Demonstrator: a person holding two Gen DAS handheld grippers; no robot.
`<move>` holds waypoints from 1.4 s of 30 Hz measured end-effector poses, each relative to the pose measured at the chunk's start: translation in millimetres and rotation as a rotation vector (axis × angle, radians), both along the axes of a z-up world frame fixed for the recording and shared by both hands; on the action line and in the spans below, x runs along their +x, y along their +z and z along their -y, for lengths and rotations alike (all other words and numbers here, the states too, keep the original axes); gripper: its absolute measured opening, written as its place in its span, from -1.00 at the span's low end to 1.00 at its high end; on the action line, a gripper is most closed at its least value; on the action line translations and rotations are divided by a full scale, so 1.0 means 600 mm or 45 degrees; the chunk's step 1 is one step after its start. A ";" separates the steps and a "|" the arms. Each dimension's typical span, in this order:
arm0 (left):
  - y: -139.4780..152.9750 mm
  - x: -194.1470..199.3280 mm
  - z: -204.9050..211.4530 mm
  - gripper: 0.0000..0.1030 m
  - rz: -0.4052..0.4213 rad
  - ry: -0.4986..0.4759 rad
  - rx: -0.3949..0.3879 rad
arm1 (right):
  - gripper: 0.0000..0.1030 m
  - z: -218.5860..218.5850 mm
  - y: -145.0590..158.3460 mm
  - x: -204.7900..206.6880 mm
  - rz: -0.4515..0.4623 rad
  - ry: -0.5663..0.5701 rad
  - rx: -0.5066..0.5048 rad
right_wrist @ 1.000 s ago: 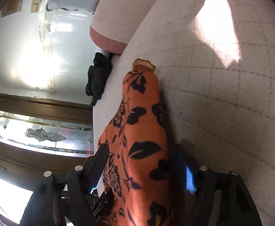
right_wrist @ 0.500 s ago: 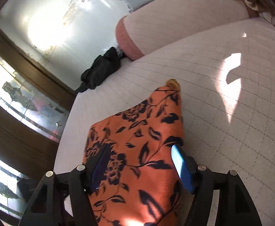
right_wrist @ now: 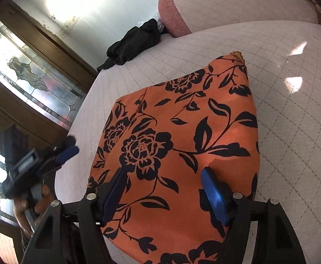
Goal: Fold small clothes
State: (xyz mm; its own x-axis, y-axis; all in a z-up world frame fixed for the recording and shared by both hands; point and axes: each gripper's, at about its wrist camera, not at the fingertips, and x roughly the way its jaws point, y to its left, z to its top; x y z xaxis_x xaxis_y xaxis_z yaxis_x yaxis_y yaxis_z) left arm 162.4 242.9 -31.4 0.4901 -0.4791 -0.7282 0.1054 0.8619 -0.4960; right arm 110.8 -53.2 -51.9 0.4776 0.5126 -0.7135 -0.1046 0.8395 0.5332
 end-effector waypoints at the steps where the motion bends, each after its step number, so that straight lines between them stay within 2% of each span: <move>1: -0.018 0.034 0.014 0.23 -0.060 -0.051 0.015 | 0.43 0.004 0.001 -0.004 0.005 0.005 0.001; 2: -0.033 0.051 0.024 0.11 -0.097 -0.083 0.054 | 0.43 0.006 0.001 -0.008 0.011 0.006 0.010; 4: -0.073 0.090 0.044 0.00 -0.186 -0.126 0.126 | 0.43 0.009 -0.003 -0.006 0.015 0.008 0.036; 6: -0.091 0.114 0.034 0.00 -0.226 -0.091 0.026 | 0.43 0.013 -0.006 -0.006 0.015 0.010 0.058; 8: -0.076 0.112 0.026 0.00 -0.192 -0.056 0.018 | 0.43 0.014 -0.006 -0.006 0.017 0.019 0.064; 11: -0.044 0.074 0.014 0.00 -0.125 -0.044 0.027 | 0.43 0.016 -0.007 -0.007 0.019 0.028 0.068; 16: -0.004 -0.039 0.015 0.00 -0.032 -0.100 0.081 | 0.44 0.019 -0.009 -0.008 0.020 0.009 0.088; 18: -0.010 -0.085 0.028 0.01 -0.026 -0.138 0.113 | 0.47 0.019 -0.008 -0.009 0.022 0.002 0.090; 20: -0.037 -0.114 0.034 0.01 -0.078 -0.120 0.252 | 0.48 0.017 -0.007 -0.009 0.019 -0.002 0.082; 21: -0.055 -0.124 0.036 0.02 -0.107 -0.109 0.281 | 0.48 0.017 -0.007 -0.009 0.015 -0.004 0.080; 23: -0.063 -0.138 0.027 0.01 -0.141 -0.084 0.229 | 0.48 0.015 -0.006 -0.007 0.001 -0.003 0.076; 25: -0.038 -0.164 0.014 0.02 -0.071 -0.043 0.168 | 0.48 0.017 -0.003 -0.003 -0.018 -0.003 0.079; 27: -0.026 -0.190 0.011 0.20 -0.034 -0.040 0.132 | 0.48 0.020 -0.005 0.001 -0.032 -0.007 0.094; 30: -0.064 -0.198 0.027 0.22 -0.097 -0.052 0.254 | 0.48 0.025 -0.009 0.004 -0.042 -0.029 0.123; 31: -0.080 -0.197 0.025 0.25 -0.143 -0.039 0.257 | 0.48 0.025 -0.010 0.005 -0.043 -0.034 0.128; 32: -0.082 -0.200 0.020 0.25 -0.143 -0.020 0.219 | 0.49 0.024 -0.010 0.006 -0.044 -0.034 0.126; 34: -0.059 -0.210 0.011 0.25 -0.074 -0.007 0.162 | 0.49 0.021 -0.008 0.007 -0.041 -0.023 0.101; 38: -0.005 -0.239 -0.013 0.33 0.152 0.052 0.088 | 0.49 0.022 -0.010 0.008 -0.045 -0.012 0.101; 40: -0.004 -0.241 -0.021 0.43 0.173 0.080 0.091 | 0.51 0.022 -0.010 0.008 -0.048 -0.010 0.114; 42: -0.014 -0.241 -0.041 0.43 0.149 0.120 0.103 | 0.52 0.022 -0.011 0.009 -0.049 -0.005 0.116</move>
